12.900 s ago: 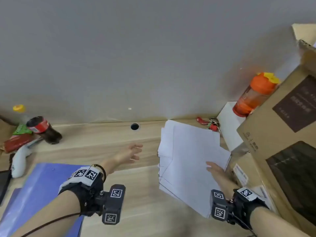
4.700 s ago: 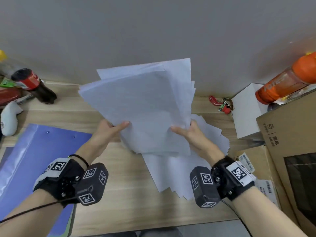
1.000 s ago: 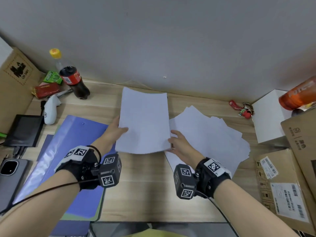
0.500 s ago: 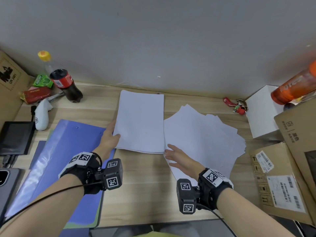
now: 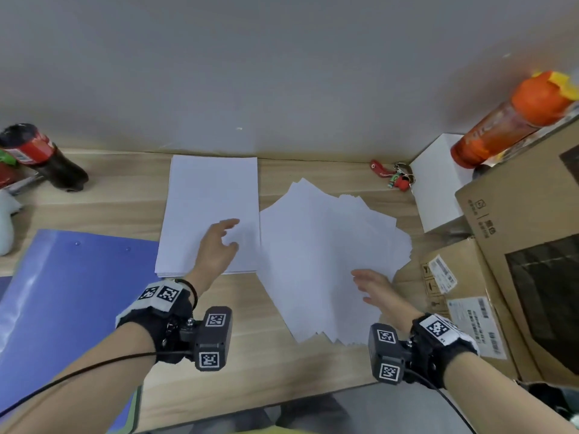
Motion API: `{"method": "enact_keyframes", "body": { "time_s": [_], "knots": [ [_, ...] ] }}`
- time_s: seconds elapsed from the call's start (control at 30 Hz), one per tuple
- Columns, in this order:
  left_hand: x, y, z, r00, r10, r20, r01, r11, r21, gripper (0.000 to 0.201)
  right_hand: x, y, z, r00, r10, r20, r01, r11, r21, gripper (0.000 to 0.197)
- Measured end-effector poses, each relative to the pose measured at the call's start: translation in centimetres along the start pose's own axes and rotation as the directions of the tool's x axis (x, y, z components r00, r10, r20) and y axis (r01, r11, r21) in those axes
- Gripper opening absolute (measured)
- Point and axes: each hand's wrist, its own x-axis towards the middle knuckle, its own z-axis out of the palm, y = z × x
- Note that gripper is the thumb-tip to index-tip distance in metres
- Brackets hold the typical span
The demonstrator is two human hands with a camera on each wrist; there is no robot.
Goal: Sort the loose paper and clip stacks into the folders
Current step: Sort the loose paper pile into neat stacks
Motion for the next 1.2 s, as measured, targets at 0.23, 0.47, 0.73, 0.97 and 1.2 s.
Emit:
{"method": "enact_keyframes", "body": {
  "time_s": [0.23,0.47,0.73,0.97,1.2],
  "knots": [
    [-0.2,1.6,8.0,0.849,-0.013,0.528,-0.199,0.919,0.342,0.059,3.7,-0.4,-6.3,0.991,-0.04,-0.131,0.042,0.999,0.016,0.039],
    [0.7,4.2,14.4,0.735,-0.026,0.677,-0.325,0.863,0.386,0.056,6.8,-1.6,-8.8,0.989,-0.024,-0.149,0.022,1.0,-0.019,0.063],
    [3.1,5.7,13.5,0.992,-0.121,-0.038,0.126,0.962,0.241,0.063,8.9,-1.4,-9.5,0.974,0.056,-0.221,-0.04,0.996,0.076,0.075],
    [3.2,6.5,13.9,0.927,-0.373,0.047,0.362,0.919,0.157,0.086,7.0,0.7,-9.1,0.969,0.071,-0.237,-0.108,0.983,-0.148,0.032],
    [3.5,5.4,12.6,0.955,-0.296,-0.002,0.294,0.948,0.122,0.072,5.2,2.5,-9.8,0.974,0.196,-0.11,-0.224,0.898,-0.38,0.051]
  ]
}}
